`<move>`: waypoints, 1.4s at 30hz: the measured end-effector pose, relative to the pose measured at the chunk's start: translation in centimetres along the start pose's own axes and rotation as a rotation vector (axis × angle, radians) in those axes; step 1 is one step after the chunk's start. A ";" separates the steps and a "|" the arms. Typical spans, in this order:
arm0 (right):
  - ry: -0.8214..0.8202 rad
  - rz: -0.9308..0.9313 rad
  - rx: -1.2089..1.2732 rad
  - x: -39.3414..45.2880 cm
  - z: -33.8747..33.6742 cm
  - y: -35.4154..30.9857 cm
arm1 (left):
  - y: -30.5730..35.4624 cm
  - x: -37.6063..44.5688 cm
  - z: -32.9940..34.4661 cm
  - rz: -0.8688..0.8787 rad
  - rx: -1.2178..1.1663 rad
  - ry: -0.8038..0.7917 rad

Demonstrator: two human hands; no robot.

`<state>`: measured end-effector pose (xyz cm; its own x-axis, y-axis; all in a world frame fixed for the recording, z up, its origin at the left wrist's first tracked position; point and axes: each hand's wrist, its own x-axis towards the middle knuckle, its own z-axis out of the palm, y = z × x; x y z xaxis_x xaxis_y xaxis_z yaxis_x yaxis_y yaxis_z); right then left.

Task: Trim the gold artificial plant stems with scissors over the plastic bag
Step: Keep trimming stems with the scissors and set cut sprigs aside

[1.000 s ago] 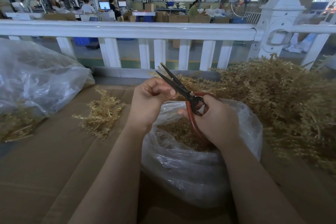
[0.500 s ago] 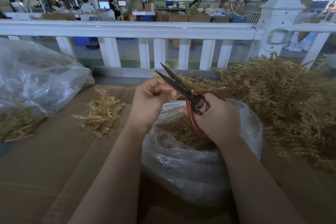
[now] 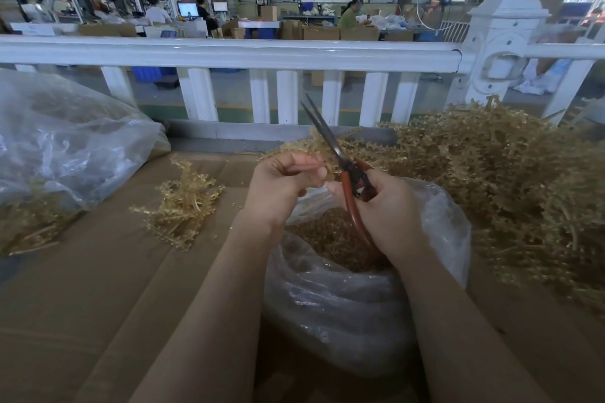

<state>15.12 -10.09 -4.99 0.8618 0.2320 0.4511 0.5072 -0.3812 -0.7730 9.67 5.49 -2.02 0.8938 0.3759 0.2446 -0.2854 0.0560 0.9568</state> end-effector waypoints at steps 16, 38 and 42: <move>-0.054 0.033 0.326 0.2 -0.2 -0.7 | -0.1 -0.3 0.8 -0.097 -0.027 -0.050; 0.025 -0.178 -0.282 -0.4 -0.5 -1.0 | 0.7 0.0 -0.4 0.093 -0.111 0.074; 0.056 -0.215 -0.389 -0.4 -0.5 -1.2 | 0.5 0.0 -0.5 0.098 -0.065 0.057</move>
<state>14.17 -10.21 -4.03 0.7298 0.2981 0.6152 0.6309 -0.6404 -0.4381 9.37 5.99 -1.66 0.8398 0.4346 0.3254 -0.3940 0.0756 0.9160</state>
